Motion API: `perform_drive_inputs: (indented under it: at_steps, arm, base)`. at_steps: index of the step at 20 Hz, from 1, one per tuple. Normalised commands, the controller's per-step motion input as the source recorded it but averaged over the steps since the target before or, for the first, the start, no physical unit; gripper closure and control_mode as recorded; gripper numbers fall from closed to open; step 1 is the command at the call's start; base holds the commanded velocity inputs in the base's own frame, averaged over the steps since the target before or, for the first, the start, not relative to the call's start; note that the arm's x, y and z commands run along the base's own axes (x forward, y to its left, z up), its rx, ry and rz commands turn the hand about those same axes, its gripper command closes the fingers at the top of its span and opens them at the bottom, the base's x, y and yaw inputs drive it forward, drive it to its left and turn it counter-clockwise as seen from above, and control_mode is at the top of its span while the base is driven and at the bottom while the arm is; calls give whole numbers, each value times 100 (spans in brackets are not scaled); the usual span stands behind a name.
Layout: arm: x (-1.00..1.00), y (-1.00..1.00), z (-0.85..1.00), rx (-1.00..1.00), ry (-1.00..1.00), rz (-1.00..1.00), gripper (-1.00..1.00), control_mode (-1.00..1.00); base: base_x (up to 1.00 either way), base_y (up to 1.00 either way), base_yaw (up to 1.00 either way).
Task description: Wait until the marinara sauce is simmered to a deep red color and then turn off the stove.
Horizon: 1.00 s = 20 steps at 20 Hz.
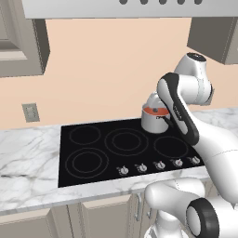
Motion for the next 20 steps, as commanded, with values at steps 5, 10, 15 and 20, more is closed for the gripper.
perform_drive_inputs:
  at_steps: [5, 10, 15, 20]
  arm:
    - [0, 0, 0, 0, 0, 0, -100, -100]
    - [0, 0, 0, 0, 0, 0, -100, -100]
    - [0, 0, 0, 0, 0, 0, -100, -100]
    - [0, 0, 0, 0, 0, 0, -100, -100]
  base:
    - [0, 0, 0]
    - [0, 0, 0]
    - [0, 0, 0]
    - [0, 0, 0]
